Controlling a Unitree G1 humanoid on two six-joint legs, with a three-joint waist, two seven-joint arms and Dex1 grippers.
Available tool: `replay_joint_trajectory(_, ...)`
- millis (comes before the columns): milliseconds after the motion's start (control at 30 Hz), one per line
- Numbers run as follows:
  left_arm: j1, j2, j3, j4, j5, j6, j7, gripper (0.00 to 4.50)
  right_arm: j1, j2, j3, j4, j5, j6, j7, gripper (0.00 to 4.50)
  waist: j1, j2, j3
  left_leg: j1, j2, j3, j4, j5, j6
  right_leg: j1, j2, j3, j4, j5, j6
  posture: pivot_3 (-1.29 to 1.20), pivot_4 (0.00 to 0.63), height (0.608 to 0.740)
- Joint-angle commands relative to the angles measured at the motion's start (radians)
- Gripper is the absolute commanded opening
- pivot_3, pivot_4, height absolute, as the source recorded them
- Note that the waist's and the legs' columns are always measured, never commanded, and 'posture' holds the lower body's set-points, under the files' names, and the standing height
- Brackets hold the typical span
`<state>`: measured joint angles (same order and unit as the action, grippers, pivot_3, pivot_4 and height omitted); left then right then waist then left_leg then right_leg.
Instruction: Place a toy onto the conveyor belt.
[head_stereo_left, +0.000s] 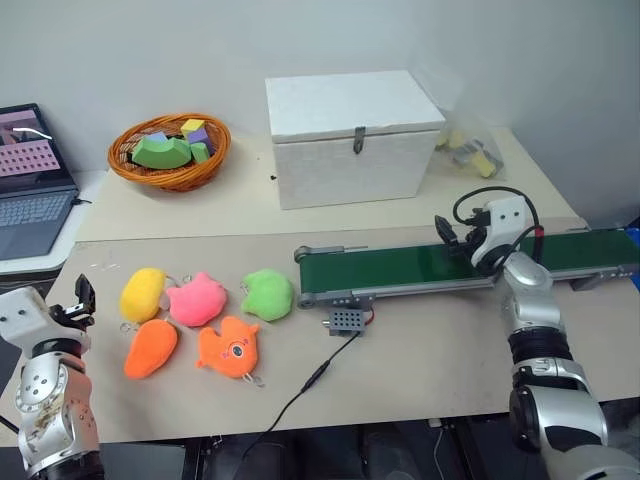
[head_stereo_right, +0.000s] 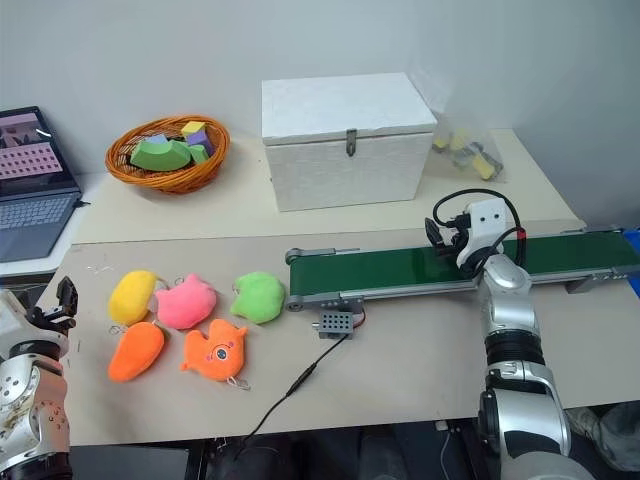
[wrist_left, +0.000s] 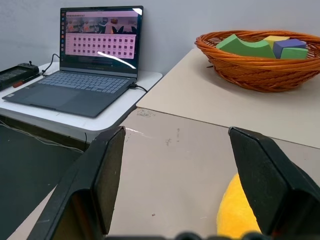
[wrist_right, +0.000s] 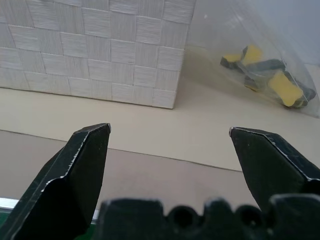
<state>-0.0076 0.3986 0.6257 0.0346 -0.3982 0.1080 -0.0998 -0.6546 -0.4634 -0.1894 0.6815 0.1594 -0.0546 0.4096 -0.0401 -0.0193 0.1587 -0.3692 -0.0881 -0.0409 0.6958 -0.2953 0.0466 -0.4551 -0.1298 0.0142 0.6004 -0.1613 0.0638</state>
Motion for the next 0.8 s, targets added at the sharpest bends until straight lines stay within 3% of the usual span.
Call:
replay_joint_trajectory(33,-0.004,0.002,-0.005,-0.035,-0.013,0.006,-0.010,3.51,-0.024,-0.007,-0.008,-0.012,-0.005,-0.029,-0.006,4.50,0.000,0.000,0.000,0.000,0.000,0.000,0.000,0.000,0.000,0.000,0.000,0.000,0.000,0.000,0.000,0.00,0.150,0.740)
replay_joint_trajectory(400,0.002,-0.009,-0.031,-0.030,-0.002,0.026,-0.015,3.51,-0.039,0.004,0.034,-0.029,-0.040,-0.023,0.005,4.50,-0.003,0.000,0.000,0.000,0.000,0.000,0.000,0.000,0.000,0.000,0.000,0.000,0.000,0.000,0.000,0.00,0.150,0.740)
replay_joint_trajectory(500,0.006,-0.014,-0.034,-0.031,0.000,0.026,-0.014,3.51,-0.053,0.037,0.087,-0.132,-0.012,0.009,0.104,4.50,-0.006,0.000,0.000,0.000,0.000,0.000,0.000,0.000,0.000,0.000,0.000,0.000,0.000,0.000,0.000,0.00,0.150,0.740)
replay_joint_trajectory(633,0.004,-0.016,-0.039,-0.031,0.000,0.028,-0.015,3.51,-0.040,0.053,0.187,-0.360,0.092,0.121,0.353,4.50,-0.004,0.000,0.000,0.000,0.000,0.000,0.000,0.000,0.000,-0.001,0.000,0.000,0.001,0.000,0.000,0.00,0.150,0.740)
replay_joint_trajectory(800,-0.005,-0.017,-0.039,-0.023,-0.008,0.027,-0.016,3.51,0.099,-0.077,0.323,-0.861,0.450,0.395,0.808,4.50,0.015,-0.001,0.000,-0.002,0.000,-0.005,0.000,0.000,0.000,0.000,0.000,-0.005,0.002,0.000,0.000,0.00,0.150,0.740)
